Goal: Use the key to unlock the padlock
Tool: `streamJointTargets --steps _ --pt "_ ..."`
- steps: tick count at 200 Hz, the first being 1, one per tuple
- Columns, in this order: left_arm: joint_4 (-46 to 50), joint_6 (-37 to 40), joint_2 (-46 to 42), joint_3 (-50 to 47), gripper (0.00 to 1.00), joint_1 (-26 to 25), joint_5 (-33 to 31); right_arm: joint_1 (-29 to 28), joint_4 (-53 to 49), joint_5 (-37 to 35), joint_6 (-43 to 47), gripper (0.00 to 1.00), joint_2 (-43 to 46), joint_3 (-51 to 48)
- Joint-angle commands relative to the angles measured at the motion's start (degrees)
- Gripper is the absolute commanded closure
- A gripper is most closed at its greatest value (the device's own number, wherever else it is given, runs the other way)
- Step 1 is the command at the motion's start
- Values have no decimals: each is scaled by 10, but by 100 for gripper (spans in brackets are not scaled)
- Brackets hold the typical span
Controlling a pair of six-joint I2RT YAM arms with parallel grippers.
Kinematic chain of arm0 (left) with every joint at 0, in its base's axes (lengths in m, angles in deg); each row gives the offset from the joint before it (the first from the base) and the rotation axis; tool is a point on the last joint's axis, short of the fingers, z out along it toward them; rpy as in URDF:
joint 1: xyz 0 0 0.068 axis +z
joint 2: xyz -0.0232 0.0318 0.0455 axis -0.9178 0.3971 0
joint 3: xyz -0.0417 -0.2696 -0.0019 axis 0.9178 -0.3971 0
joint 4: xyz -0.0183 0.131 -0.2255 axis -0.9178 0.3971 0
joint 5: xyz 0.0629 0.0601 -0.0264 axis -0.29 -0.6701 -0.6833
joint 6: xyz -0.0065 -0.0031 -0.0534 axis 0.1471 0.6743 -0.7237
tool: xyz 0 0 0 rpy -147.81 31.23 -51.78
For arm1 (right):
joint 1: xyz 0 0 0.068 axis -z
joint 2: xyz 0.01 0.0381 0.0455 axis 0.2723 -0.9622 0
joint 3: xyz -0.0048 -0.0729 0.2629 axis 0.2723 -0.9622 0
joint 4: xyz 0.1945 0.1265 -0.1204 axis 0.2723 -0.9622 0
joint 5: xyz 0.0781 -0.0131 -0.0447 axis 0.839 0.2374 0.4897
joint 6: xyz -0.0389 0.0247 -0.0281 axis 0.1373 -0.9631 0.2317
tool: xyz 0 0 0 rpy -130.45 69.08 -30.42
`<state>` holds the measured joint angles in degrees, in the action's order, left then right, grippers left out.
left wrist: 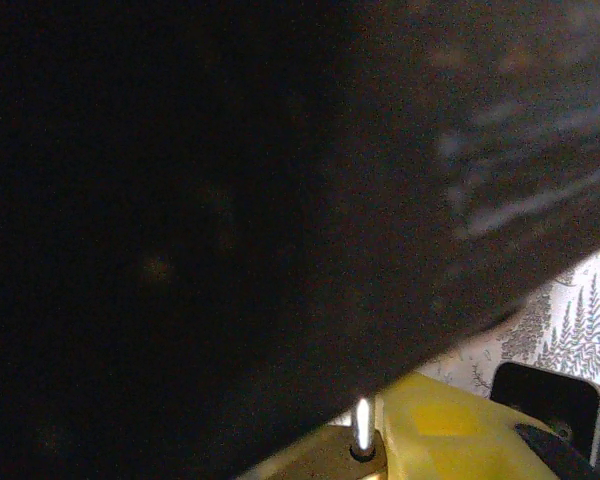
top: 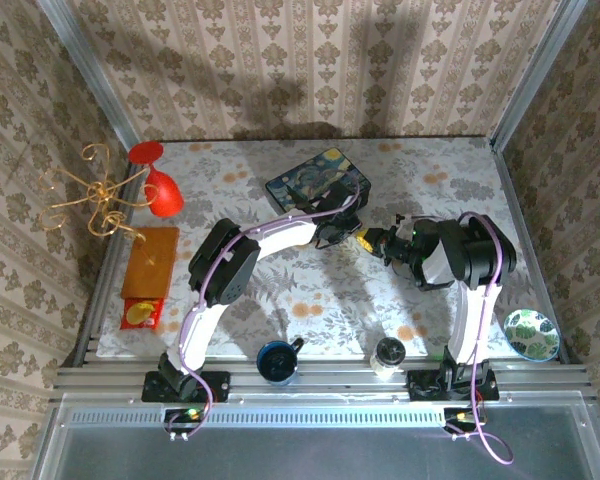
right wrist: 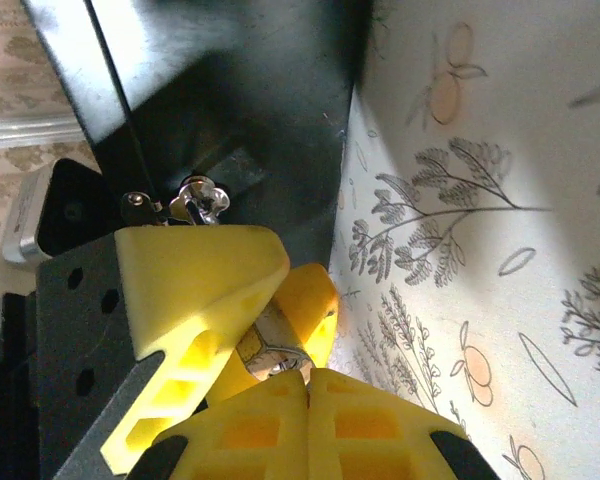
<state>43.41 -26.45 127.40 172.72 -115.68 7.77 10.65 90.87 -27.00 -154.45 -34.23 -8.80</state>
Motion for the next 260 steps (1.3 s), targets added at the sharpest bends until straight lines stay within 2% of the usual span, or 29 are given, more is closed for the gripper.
streamJointTargets --steps 1,66,96,103,111,123,147,185,203,230,260 --pt "-58 3 -33 5 84 -17 51 0 26 -3 -92 100 -19 14" --pt "-94 13 -30 1 84 -18 63 0 29 8 -206 100 -44 26" --pt "-97 12 -31 -4 84 -17 64 0 27 4 -213 100 -43 29" --pt "-97 11 -31 -4 84 -17 64 1 27 1 -210 92 -41 28" --pt "-97 10 -31 -4 84 -17 64 1 24 -1 -198 80 -40 28" --pt "-97 8 -32 -5 84 -16 63 3 19 -7 -182 69 -39 22" --pt "-96 9 -35 -7 84 -13 58 7 -12 -12 -139 58 -38 11" --pt "-90 8 -36 -9 84 -8 51 19 -59 -15 -70 53 -9 -12" --pt "-88 6 -35 -11 84 -7 50 27 -113 -17 -20 52 28 -19" --pt "-85 4 -31 -9 84 -6 50 29 -262 -32 87 52 102 -16" --pt "-85 3 -28 -7 84 -5 49 28 -471 -82 228 53 203 8"
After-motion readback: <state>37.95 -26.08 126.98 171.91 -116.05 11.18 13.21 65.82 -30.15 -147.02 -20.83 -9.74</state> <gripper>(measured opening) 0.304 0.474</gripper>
